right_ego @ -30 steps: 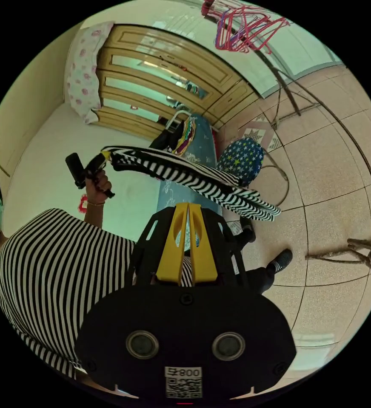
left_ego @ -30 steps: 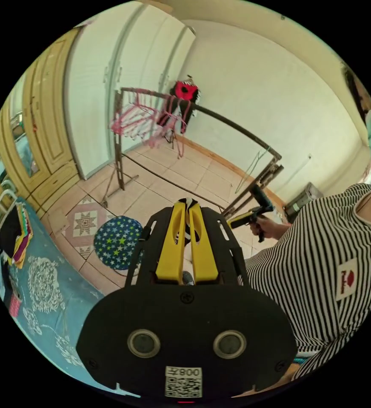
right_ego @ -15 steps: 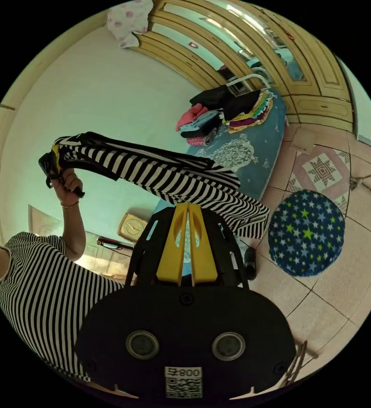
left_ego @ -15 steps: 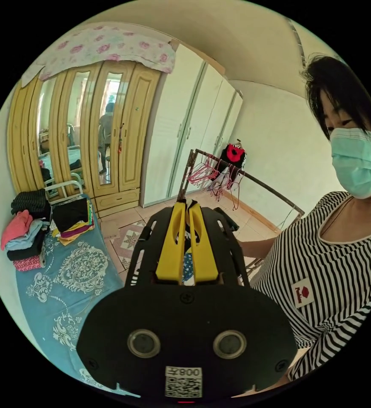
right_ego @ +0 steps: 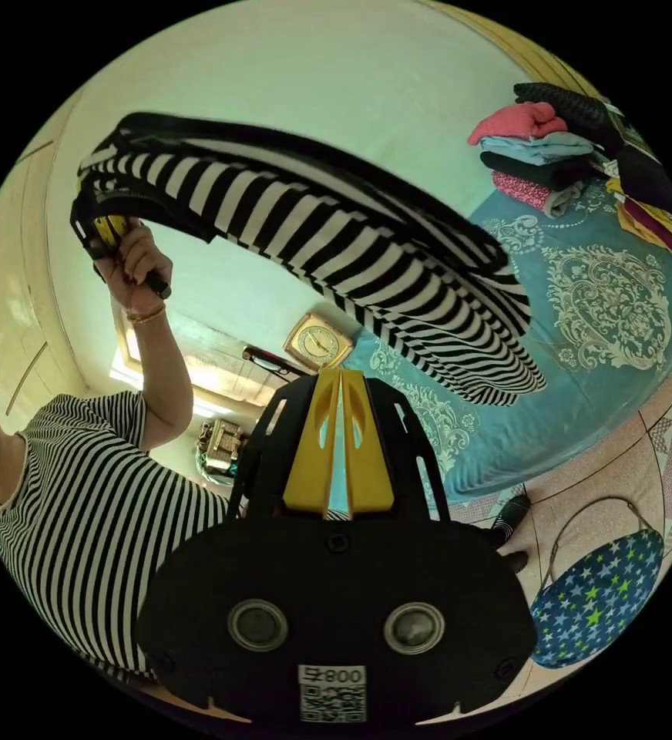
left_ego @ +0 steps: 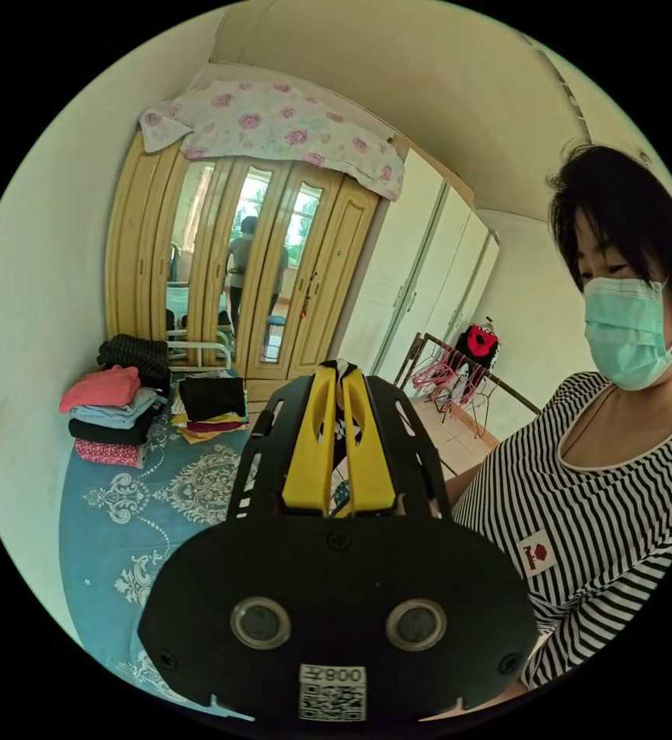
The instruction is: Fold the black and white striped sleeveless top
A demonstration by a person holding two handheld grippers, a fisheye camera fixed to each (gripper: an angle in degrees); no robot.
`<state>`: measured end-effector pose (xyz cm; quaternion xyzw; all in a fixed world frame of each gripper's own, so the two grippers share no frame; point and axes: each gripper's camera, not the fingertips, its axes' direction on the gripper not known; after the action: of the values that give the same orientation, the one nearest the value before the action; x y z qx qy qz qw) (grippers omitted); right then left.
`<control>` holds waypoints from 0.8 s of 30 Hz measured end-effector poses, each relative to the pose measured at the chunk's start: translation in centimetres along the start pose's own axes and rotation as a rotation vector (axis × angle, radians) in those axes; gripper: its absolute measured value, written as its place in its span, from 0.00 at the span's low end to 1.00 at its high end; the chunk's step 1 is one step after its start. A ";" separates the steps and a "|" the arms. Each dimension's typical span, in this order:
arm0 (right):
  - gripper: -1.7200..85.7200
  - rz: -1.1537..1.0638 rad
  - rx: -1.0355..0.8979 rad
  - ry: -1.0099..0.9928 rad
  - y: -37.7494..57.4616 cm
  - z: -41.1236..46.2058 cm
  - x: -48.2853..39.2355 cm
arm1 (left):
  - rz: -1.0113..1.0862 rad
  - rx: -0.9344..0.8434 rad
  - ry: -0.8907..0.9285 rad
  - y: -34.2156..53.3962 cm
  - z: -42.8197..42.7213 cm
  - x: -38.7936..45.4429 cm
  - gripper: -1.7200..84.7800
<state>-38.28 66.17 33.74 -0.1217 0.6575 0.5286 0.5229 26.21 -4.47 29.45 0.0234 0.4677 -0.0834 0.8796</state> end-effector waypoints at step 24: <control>0.08 -0.421 -0.346 -0.076 -20.7 -7.9 -3.1 | -0.110 0.137 -0.271 -5.7 -6.2 -10.4 0.03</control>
<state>-26.62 49.97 23.64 -0.3231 0.4976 0.5168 0.6172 14.52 -8.01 34.78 0.0461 0.3387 -0.1656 0.9251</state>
